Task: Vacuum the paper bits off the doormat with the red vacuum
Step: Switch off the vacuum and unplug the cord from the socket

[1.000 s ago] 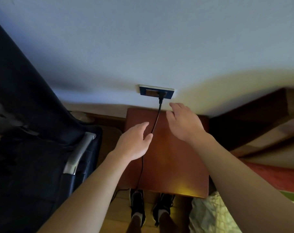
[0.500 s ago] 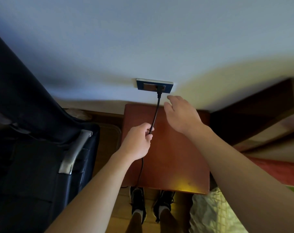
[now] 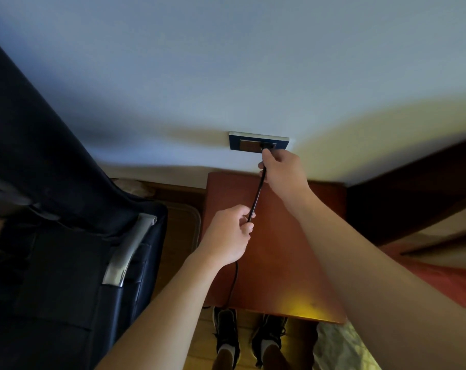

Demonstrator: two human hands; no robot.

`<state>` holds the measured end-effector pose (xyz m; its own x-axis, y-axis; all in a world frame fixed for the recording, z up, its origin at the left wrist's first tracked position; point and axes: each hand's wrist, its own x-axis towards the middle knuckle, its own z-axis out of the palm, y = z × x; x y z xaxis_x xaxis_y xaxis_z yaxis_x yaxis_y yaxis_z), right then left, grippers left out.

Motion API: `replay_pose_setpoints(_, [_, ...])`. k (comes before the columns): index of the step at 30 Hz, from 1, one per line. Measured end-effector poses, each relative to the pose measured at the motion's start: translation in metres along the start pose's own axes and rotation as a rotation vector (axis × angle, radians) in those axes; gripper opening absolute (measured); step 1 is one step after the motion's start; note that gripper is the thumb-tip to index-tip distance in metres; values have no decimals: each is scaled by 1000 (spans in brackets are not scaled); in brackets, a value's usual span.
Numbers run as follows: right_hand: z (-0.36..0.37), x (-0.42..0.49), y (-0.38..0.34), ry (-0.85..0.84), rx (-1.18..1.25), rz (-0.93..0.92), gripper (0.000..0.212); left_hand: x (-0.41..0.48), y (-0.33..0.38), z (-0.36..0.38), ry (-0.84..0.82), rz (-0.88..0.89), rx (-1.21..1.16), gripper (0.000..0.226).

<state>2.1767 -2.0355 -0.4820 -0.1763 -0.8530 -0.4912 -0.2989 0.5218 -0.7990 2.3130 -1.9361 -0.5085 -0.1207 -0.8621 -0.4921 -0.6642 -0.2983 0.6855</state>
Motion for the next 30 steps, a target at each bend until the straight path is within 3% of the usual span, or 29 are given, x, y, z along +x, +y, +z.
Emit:
replay_pose_setpoints(3, [7, 4, 0, 39, 198, 77, 17, 0, 0, -1, -11, -6, -25, 22])
replay_pose_setpoints(6, [8, 7, 2, 60, 287, 106, 18, 1, -1, -1, -25, -4, -35, 21])
replay_pose_setpoints(16, [18, 2, 7, 107, 398, 91, 18, -4, 5, -10, -16, 4, -85, 17])
replay_pose_setpoints(30, [26, 1, 7, 187, 418, 102, 16, -10, 7, -25, -7, 55, 26, 17])
